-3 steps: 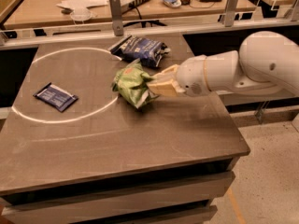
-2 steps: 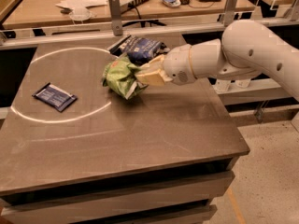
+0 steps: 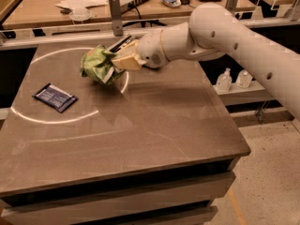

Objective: Move green jalapeno chip bag near rxbar blueberry

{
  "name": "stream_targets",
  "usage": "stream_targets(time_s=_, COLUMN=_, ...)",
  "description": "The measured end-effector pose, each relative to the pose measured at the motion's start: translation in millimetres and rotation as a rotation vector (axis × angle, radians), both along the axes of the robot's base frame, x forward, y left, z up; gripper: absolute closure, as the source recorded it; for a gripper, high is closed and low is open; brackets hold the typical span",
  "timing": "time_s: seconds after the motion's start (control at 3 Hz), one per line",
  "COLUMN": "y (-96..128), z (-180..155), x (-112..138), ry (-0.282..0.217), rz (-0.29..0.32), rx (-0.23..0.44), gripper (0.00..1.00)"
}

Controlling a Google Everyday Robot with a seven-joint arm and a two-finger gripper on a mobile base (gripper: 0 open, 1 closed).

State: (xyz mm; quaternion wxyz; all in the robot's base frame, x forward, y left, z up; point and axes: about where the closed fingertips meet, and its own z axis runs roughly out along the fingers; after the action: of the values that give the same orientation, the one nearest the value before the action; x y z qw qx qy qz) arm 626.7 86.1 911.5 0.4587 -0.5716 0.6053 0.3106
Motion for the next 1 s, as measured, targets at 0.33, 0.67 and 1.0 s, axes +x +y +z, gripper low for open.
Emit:
stream_targets(time_s=0.33, y=22.8, z=-3.7, x=2.4, ry=0.010, rz=0.030, rx=-0.016, gripper=0.50)
stream_targets(time_s=0.67, y=43.6, z=-9.9, x=-4.3, ry=0.028, rz=0.087, rx=-0.026, gripper=0.28)
stream_targets(time_s=1.0, y=65.9, z=-15.1, x=-19.4, ry=0.042, rz=0.198, rx=-0.027, gripper=0.00)
